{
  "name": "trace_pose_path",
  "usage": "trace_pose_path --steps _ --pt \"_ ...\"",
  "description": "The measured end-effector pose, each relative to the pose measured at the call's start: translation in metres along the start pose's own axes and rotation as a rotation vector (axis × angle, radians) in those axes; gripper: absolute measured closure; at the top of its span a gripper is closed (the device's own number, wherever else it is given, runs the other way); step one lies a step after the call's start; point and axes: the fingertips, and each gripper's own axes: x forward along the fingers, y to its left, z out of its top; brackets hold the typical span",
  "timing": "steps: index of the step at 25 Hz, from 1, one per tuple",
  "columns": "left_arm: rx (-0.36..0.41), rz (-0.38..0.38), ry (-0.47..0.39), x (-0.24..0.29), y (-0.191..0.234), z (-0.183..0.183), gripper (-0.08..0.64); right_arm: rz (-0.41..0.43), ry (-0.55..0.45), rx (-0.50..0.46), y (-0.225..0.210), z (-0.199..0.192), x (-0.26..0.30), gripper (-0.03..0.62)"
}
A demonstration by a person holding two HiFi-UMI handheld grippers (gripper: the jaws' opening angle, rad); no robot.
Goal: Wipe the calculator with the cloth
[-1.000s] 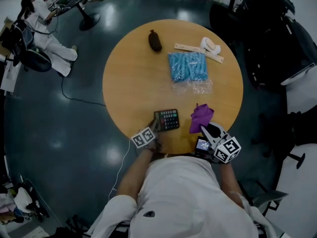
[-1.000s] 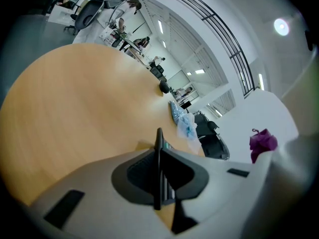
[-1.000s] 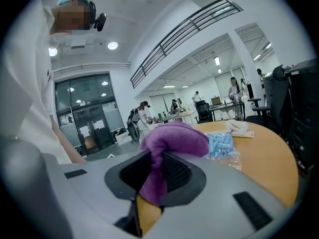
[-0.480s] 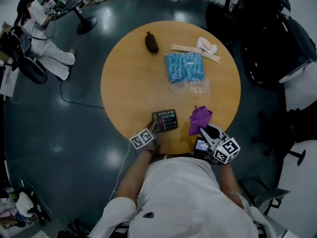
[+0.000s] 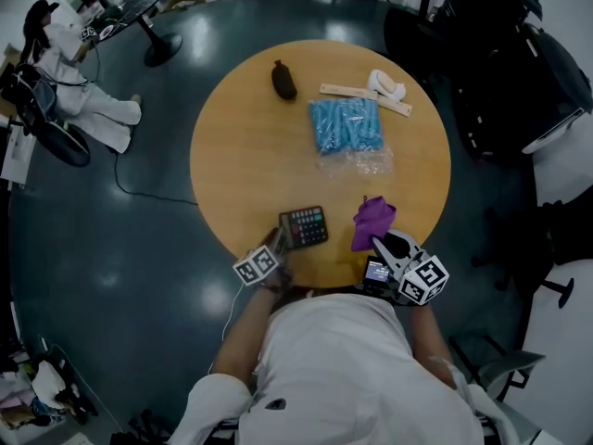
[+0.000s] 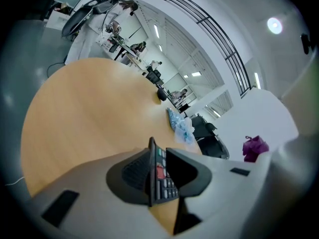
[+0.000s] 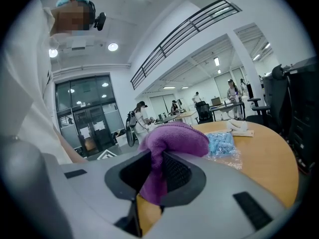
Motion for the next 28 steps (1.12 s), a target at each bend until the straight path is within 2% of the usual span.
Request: trace_pose_path --steps 4,7,9,13,15,19,23,28 --pt "0.024 -0.002 -0.028 -0.012 0.000 0.013 0.465 -0.012 -0.003 -0.002 0.000 0.001 0.002 0.520" --pt "0.087 -0.002 -0.074 -0.026 -0.007 0.026 0.482 -0.014 -0.005 -0.003 0.001 0.001 0.004 0.520" --pt "0.160 0.013 -0.125 -0.039 -0.018 0.038 0.549 -0.016 -0.006 -0.006 0.000 0.002 0.007 0.520" --pt "0.372 0.041 -0.183 -0.063 -0.059 0.057 0.554 -0.033 -0.006 -0.012 -0.004 0.004 0.013 0.520" --pt "0.450 0.040 -0.214 -0.072 -0.081 0.066 0.554 -0.054 0.021 -0.030 -0.009 0.002 0.020 0.520" --pt "0.510 0.013 -0.255 -0.081 -0.118 0.080 0.554 -0.106 0.165 -0.079 -0.026 -0.020 0.043 0.520" --pt "0.526 -0.006 -0.323 -0.093 -0.143 0.095 0.554 -0.127 0.391 -0.065 -0.045 -0.069 0.071 0.520" --pt "0.520 -0.014 -0.331 -0.101 -0.152 0.096 0.554 -0.186 0.666 -0.100 -0.068 -0.132 0.095 0.520"
